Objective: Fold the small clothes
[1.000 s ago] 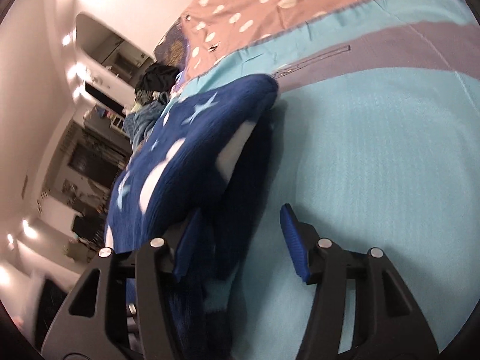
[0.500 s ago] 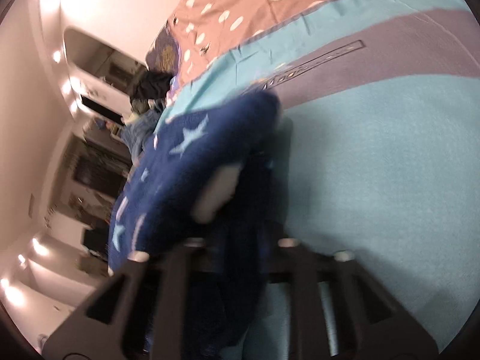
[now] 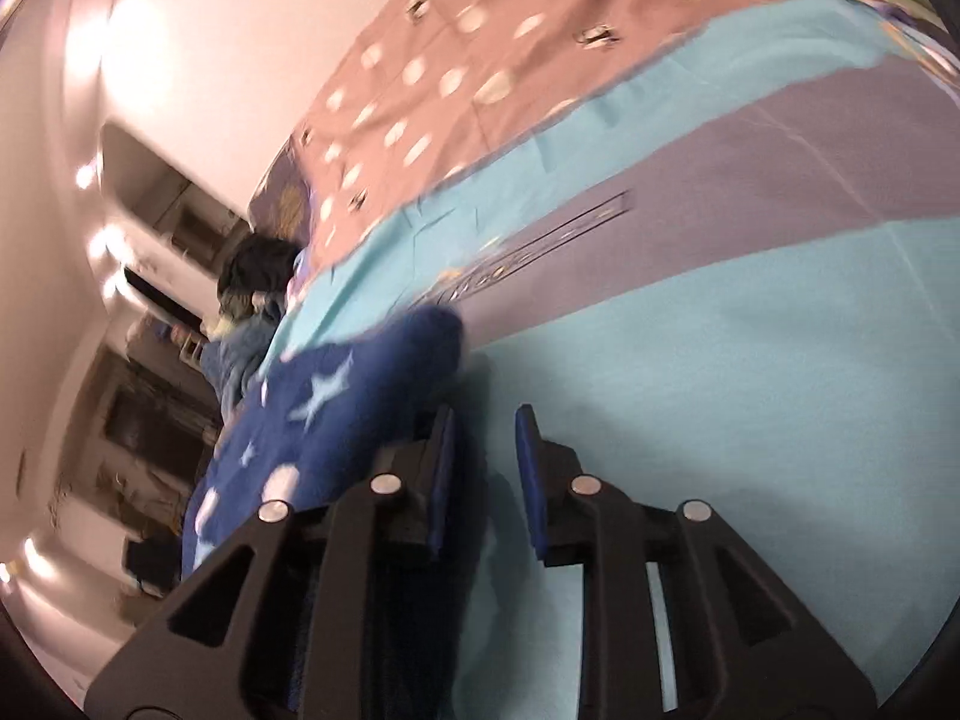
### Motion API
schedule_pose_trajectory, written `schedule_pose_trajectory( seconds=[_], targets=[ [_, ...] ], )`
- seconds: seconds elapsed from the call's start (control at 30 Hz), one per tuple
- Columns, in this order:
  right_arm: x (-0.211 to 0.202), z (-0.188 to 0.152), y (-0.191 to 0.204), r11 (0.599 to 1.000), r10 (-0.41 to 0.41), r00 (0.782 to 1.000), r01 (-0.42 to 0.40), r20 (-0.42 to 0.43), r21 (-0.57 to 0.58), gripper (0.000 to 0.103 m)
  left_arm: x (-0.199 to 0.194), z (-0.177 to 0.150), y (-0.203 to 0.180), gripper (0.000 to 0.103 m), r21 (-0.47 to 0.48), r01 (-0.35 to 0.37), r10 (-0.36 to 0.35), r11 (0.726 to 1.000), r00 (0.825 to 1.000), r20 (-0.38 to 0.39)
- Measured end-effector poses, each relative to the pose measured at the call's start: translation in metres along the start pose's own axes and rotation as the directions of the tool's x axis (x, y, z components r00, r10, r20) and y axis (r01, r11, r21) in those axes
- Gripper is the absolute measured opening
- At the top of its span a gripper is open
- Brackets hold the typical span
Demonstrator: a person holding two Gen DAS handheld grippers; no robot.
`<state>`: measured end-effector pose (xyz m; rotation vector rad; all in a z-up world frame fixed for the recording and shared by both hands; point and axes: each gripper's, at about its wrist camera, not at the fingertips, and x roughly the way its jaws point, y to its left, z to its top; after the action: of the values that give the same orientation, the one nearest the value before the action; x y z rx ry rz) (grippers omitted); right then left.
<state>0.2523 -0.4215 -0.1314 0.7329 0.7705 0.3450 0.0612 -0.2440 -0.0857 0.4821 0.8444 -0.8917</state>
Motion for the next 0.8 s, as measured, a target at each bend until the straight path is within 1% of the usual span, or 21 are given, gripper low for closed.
schedule_pose_trajectory(
  seconds=[0.03,0.07,0.1,0.13,0.17,0.23,0.27,0.3,0.33,0.37,0.4,0.43,0.47,0.53,0.57,0.6,0.63,0.67,0.7,0.73,0.8],
  targets=[
    [-0.003,0.001,-0.004,0.997,0.066,0.997,-0.065,-0.025,0.035,0.028,0.0,-0.001,0.001,0.02,-0.01,0.008,-0.008,1.0,1.0,0.001],
    [-0.005,0.002,-0.005,0.993,0.108,0.993,-0.106,-0.048,0.055,0.038,0.0,-0.002,0.003,0.02,-0.017,0.014,-0.014,1.0,1.0,0.003],
    [-0.003,0.002,-0.005,0.988,0.141,0.986,-0.134,-0.092,0.071,0.061,0.001,0.0,0.006,0.02,-0.02,0.017,-0.017,1.0,1.0,0.004],
    [0.0,0.002,-0.004,0.989,0.139,0.982,-0.13,-0.126,0.075,0.068,0.002,0.001,0.006,0.021,-0.02,0.019,-0.019,1.0,1.0,0.003],
    [0.005,0.001,-0.002,0.99,0.126,0.981,-0.115,-0.148,0.077,0.068,0.002,0.001,0.005,0.022,-0.019,0.019,-0.019,1.0,1.0,0.003],
    [0.01,0.003,0.002,0.992,0.108,0.984,-0.099,-0.14,0.072,0.068,0.002,0.002,0.004,0.024,-0.016,0.021,-0.021,1.0,1.0,0.001],
    [0.017,0.007,0.007,0.992,0.115,0.982,-0.106,-0.148,0.065,0.068,0.002,0.002,0.003,0.025,-0.014,0.024,-0.024,1.0,1.0,0.0],
    [0.027,0.012,0.013,0.991,0.125,0.978,-0.116,-0.167,0.062,0.068,0.009,0.01,0.014,0.026,-0.012,0.026,-0.026,1.0,1.0,-0.002],
    [0.033,0.015,0.018,0.991,0.126,0.973,-0.117,-0.191,0.058,0.052,0.011,0.014,0.011,0.026,-0.011,0.026,-0.026,1.0,1.0,-0.002],
    [0.041,0.019,0.023,0.991,0.129,0.97,-0.12,-0.207,0.054,0.032,0.011,0.014,0.012,0.026,-0.012,0.03,-0.03,0.999,1.0,-0.001],
    [0.046,0.024,0.026,0.992,0.125,0.971,-0.117,-0.205,0.048,0.019,0.011,0.015,0.012,0.026,-0.014,0.034,-0.034,0.999,0.999,0.001],
    [0.048,0.028,0.03,0.993,0.117,0.974,-0.111,-0.194,0.04,0.013,0.011,0.015,0.014,0.026,-0.021,0.043,-0.043,0.999,0.999,0.003],
    [0.041,0.033,0.037,0.992,0.124,0.983,-0.124,-0.134,0.004,0.013,0.012,0.015,0.016,0.026,-0.029,0.05,-0.049,0.998,0.999,0.009],
    [0.029,0.039,0.043,0.982,0.176,0.983,-0.179,-0.056,-0.052,0.013,0.015,0.015,0.028,0.026,-0.037,0.061,-0.06,0.997,0.998,0.016],
    [0.027,0.039,0.04,0.984,0.157,0.987,-0.159,-0.031,-0.08,0.012,0.017,0.014,0.029,0.026,-0.036,0.063,-0.063,0.997,0.998,0.019],
    [0.033,0.039,0.035,0.99,0.093,0.995,-0.095,-0.03,-0.1,0.012,0.018,0.012,0.033,0.026,-0.034,0.065,-0.064,0.997,0.998,0.019],
    [0.044,0.036,0.025,0.994,0.023,0.998,-0.028,-0.055,-0.103,0.013,0.018,0.011,0.033,0.026,-0.034,0.065,-0.064,0.997,0.998,0.021],
    [0.061,0.029,0.012,0.996,-0.004,0.993,-0.007,-0.118,-0.085,0.012,0.015,0.004,0.036,0.026,-0.037,0.067,-0.066,0.997,0.998,0.024],
    [0.063,0.026,0.006,0.997,0.028,0.992,-0.036,-0.121,-0.063,0.015,0.014,0.003,0.038,0.026,-0.041,0.071,-0.07,0.997,0.997,0.026],
    [0.056,0.028,0.006,0.997,0.042,0.995,-0.047,-0.094,-0.054,0.033,0.014,0.002,0.039,0.026,-0.044,0.076,-0.074,0.996,0.997,0.029],
    [0.031,0.035,0.014,0.999,-0.01,1.0,0.01,0.003,-0.051,0.056,0.011,0.001,0.042,0.027,-0.05,0.079,-0.077,0.996,0.996,0.034]
  ],
)
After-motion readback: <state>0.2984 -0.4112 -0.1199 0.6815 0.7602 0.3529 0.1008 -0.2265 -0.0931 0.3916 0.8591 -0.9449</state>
